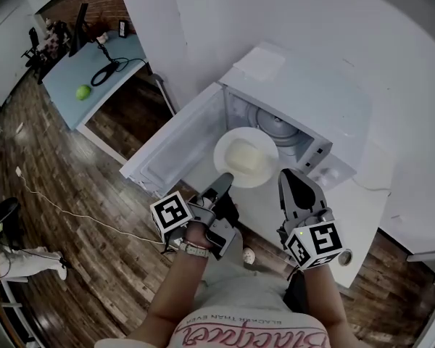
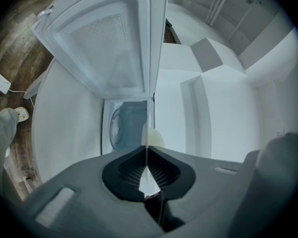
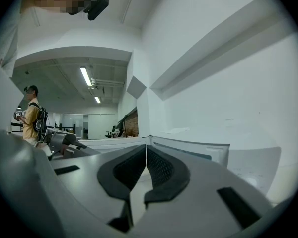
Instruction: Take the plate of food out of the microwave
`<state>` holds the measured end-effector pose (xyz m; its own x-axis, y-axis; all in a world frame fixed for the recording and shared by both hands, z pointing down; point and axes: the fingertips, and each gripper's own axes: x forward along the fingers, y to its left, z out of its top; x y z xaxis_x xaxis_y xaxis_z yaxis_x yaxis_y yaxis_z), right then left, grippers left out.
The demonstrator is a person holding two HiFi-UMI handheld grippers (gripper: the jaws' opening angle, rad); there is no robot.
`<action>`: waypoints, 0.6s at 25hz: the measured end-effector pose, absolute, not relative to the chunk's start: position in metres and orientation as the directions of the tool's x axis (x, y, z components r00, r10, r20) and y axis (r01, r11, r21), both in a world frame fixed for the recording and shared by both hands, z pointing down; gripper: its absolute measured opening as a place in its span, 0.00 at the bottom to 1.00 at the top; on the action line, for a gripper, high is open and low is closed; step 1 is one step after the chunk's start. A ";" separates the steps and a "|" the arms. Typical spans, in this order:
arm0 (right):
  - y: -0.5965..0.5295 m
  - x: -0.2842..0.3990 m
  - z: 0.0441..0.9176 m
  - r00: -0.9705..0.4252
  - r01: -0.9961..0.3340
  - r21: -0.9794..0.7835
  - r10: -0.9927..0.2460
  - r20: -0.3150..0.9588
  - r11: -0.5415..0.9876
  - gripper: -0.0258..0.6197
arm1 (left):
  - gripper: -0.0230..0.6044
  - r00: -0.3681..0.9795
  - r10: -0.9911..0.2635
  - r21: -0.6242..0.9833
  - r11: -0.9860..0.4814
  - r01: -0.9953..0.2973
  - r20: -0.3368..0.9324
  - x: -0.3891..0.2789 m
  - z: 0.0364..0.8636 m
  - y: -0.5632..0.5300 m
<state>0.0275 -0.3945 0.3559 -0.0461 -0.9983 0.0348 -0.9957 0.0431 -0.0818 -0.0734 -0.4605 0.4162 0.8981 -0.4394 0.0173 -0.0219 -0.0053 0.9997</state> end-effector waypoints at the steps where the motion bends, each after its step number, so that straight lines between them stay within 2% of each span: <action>1: -0.394 0.029 0.354 -0.039 -0.996 -0.083 -0.999 0.032 0.036 0.06 | 0.06 0.899 -0.438 1.000 -0.009 -0.017 0.011 -0.072 0.412 -0.461; 15: -0.396 0.052 0.320 0.042 -0.997 -0.067 -0.999 -0.027 -0.040 0.06 | 0.06 0.931 -0.362 0.998 -0.054 0.020 -0.038 -0.042 0.372 -0.466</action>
<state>0.0521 -0.3958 0.3205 0.0423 -0.9987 -0.0266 -0.9969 -0.0404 -0.0675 -0.0421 -0.4658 0.3719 0.9314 -0.3619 -0.0383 0.0201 -0.0537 0.9984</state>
